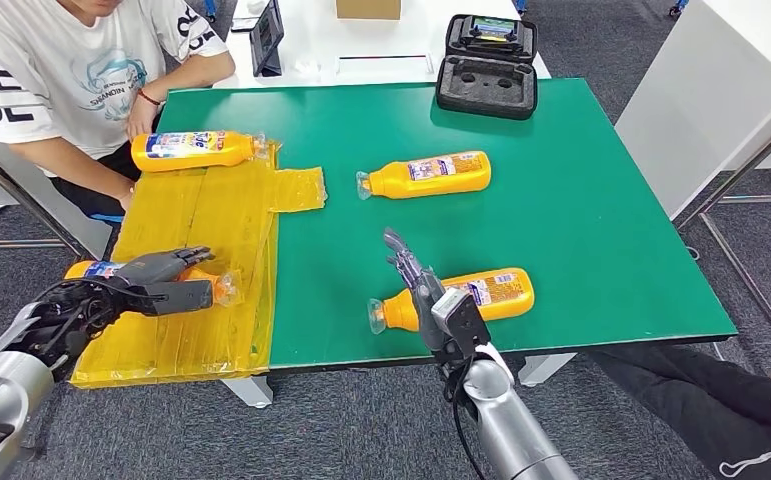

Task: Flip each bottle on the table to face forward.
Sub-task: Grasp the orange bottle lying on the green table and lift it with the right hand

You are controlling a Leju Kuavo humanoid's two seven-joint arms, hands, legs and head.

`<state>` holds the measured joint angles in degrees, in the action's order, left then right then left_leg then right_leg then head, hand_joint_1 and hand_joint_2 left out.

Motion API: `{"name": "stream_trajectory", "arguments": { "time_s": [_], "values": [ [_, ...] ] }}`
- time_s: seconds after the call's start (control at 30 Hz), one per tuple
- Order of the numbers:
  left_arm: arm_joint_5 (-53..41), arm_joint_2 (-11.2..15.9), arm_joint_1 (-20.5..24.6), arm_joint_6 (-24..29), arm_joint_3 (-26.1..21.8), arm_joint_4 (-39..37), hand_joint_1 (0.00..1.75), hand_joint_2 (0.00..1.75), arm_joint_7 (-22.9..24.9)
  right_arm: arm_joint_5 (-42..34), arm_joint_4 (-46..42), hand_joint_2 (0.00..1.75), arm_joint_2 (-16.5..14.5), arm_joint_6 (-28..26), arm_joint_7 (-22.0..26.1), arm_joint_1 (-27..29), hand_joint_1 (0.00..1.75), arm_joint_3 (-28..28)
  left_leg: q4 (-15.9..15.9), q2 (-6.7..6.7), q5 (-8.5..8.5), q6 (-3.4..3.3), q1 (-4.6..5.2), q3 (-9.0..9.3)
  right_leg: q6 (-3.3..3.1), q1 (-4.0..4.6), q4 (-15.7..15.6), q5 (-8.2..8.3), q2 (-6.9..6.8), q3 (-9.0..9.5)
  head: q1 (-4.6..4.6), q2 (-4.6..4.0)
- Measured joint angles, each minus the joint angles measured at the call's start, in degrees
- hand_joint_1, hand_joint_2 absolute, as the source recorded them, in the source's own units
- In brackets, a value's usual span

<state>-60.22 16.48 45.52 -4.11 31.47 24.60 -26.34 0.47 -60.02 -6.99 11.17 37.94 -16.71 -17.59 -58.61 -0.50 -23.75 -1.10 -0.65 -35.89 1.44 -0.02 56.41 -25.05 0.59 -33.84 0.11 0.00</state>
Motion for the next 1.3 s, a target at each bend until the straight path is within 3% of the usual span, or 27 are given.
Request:
{"name": "stream_trajectory", "arguments": {
  "time_s": [0.97,1.03,1.1,1.2,1.3],
  "values": [
    [11.9,-1.1,-0.2,-3.6,-6.2,3.0,0.0,0.0,-6.6,0.9,-2.1,0.0,-0.3,-1.0,-2.0,3.6,0.0,1.3,0.0,0.01,0.0,0.0,0.0,0.01,0.0,0.0,0.0,0.0,0.01,-0.03,-0.01,0.0],
    [13.6,-1.5,-0.3,0.1,-6.9,3.7,0.0,0.0,-7.4,1.1,-2.6,0.0,-0.5,-1.0,-2.2,4.1,0.0,1.6,0.0,0.0,0.0,0.0,0.0,0.0,0.0,0.0,0.0,0.0,0.0,-0.04,-0.01,0.0],
    [16.4,-2.7,-0.6,7.7,-8.5,4.8,0.0,0.0,-8.1,1.3,-3.4,0.0,-0.8,-1.0,-2.4,4.8,0.0,2.0,0.0,-0.03,0.0,0.0,0.0,-0.01,0.0,0.0,0.0,0.0,-0.02,-0.04,-0.01,0.0],
    [23.3,-5.7,-1.8,18.2,-12.4,7.4,0.0,0.0,-9.9,1.8,-5.2,0.0,-1.3,-1.6,-2.7,5.8,0.0,2.4,0.0,-0.04,0.0,-0.01,0.03,-0.02,0.0,-0.03,0.0,0.0,-0.03,-0.02,-0.01,0.0],
    [32.7,-8.8,-5.2,23.6,-16.3,12.6,0.0,0.0,-12.4,3.3,-7.0,0.0,-1.4,-3.8,-2.8,6.4,0.0,2.4,0.0,0.01,-0.02,-0.01,0.09,-0.02,0.01,-0.06,0.0,0.0,0.01,-0.03,-0.01,0.0]
  ]
}}
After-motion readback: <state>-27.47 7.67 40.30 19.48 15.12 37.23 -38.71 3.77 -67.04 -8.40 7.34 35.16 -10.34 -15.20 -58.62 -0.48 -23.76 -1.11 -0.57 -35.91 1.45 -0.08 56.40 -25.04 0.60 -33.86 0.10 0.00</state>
